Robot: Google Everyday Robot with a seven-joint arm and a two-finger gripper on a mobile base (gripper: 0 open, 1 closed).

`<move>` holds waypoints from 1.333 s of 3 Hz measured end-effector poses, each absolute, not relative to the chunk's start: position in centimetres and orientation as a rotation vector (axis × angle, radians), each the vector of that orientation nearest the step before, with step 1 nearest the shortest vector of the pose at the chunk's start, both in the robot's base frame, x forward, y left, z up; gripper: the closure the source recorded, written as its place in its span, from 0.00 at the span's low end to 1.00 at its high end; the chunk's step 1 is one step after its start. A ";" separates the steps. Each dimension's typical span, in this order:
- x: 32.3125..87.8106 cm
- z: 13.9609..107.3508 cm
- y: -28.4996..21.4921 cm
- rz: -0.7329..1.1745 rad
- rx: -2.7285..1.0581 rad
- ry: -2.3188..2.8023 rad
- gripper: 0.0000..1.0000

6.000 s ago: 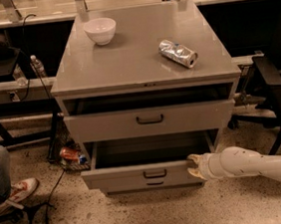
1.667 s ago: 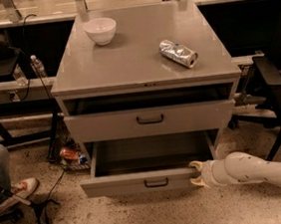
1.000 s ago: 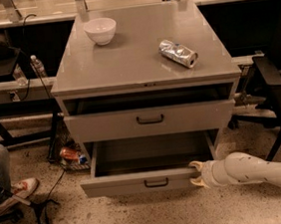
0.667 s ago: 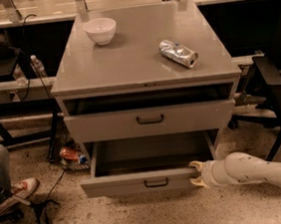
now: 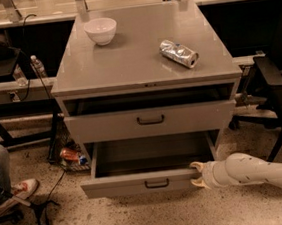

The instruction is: Open middle drawer

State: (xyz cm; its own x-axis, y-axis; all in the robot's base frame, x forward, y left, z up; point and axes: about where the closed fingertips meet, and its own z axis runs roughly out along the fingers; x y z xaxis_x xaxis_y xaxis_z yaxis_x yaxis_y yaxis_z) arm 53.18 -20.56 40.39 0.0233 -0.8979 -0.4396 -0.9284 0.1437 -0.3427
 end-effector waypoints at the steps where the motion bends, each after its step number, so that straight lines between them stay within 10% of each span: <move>1: 53.2 40.4 -20.6 0.070 -1.744 1.863 0.61; 4: 53.0 40.4 -20.5 0.071 -1.749 1.862 0.00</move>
Offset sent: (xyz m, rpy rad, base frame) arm 0.0000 0.0000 0.0000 0.0000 0.0000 0.0000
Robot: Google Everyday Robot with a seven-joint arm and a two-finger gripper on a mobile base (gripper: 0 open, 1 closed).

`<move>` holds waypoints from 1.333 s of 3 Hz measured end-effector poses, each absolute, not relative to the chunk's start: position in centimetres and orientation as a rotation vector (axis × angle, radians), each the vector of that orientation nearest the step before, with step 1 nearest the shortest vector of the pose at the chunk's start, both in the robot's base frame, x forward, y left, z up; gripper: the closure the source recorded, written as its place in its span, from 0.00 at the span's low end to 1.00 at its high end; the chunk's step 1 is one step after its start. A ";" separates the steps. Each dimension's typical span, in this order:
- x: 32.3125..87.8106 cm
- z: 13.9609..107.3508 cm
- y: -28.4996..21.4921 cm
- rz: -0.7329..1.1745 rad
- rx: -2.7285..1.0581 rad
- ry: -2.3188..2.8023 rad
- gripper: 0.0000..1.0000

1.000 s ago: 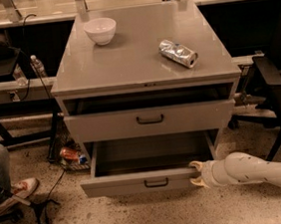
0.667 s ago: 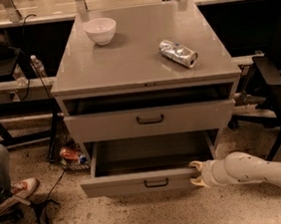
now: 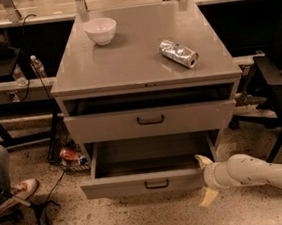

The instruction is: Open middle drawer

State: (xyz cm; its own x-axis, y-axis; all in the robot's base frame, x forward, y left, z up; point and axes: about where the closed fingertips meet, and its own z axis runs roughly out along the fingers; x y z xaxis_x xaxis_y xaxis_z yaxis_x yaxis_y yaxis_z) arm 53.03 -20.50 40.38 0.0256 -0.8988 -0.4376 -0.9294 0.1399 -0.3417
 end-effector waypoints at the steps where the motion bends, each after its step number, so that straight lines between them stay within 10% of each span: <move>1: 52.6 40.2 -20.4 0.071 -1.763 1.859 0.00; 4: 50.8 38.2 -19.9 -0.046 -1.931 1.899 0.00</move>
Offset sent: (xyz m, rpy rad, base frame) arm -0.0261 0.0027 -0.0058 -0.1102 0.0076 0.0461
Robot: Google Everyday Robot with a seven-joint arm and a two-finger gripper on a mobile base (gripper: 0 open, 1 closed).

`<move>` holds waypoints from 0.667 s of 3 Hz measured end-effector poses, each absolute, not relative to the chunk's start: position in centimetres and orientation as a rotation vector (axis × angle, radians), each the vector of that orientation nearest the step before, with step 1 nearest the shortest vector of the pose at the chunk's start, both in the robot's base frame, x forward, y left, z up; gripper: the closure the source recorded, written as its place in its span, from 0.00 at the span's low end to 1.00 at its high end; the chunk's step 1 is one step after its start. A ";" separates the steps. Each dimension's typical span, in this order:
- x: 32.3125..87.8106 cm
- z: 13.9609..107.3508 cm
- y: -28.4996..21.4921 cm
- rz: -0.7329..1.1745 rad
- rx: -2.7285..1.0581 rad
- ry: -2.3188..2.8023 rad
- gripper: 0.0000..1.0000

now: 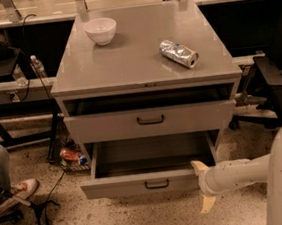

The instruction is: Open middle drawer

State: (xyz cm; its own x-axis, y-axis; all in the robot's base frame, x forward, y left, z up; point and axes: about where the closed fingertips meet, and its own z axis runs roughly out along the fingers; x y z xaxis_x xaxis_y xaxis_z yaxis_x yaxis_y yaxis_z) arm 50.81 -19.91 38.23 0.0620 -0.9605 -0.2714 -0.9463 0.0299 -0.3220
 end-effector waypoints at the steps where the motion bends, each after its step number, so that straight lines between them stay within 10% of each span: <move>1: 50.3 38.5 -20.0 -0.058 -1.925 1.906 0.25; 2: 48.8 39.5 -21.3 -0.065 -1.851 1.930 0.50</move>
Offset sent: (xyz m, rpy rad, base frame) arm -0.0383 -0.0367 0.0272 0.0557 -0.0529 -0.1224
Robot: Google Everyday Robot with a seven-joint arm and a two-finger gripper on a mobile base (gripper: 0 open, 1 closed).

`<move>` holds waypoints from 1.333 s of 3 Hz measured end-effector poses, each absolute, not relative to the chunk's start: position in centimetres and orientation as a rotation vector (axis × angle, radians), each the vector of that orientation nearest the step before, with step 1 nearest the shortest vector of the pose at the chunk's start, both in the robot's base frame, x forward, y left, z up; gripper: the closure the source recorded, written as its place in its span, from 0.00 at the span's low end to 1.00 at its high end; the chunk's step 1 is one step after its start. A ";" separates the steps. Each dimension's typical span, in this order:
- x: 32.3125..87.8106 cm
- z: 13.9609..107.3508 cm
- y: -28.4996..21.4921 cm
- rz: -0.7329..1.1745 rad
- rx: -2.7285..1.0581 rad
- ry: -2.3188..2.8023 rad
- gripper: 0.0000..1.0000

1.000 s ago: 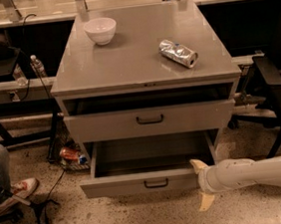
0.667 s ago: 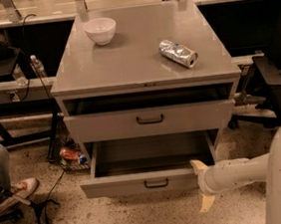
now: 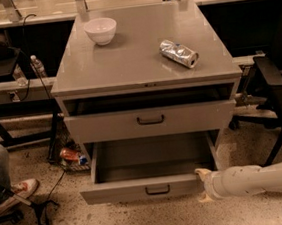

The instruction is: Open middle drawer

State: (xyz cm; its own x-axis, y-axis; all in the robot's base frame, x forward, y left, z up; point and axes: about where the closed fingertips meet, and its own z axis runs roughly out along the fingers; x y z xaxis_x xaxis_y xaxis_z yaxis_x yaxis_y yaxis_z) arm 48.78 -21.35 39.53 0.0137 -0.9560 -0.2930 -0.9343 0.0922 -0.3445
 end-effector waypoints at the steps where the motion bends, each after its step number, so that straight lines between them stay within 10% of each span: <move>1: 48.0 39.9 -21.9 -0.062 -1.825 1.942 0.74; 2: 48.0 39.9 -21.9 -0.062 -1.825 1.942 1.00; 3: 48.0 39.9 -21.9 -0.062 -1.825 1.942 1.00; 4: 47.9 39.8 -21.8 -0.059 -1.827 1.942 0.74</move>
Offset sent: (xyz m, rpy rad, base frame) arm -0.0807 -0.0552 0.0131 0.1005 0.0403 -0.1721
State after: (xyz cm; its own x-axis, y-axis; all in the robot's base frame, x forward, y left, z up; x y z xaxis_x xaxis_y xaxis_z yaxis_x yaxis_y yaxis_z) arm 47.91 -21.82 39.84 -0.0025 -0.9525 -0.3045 -0.9324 0.1123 -0.3436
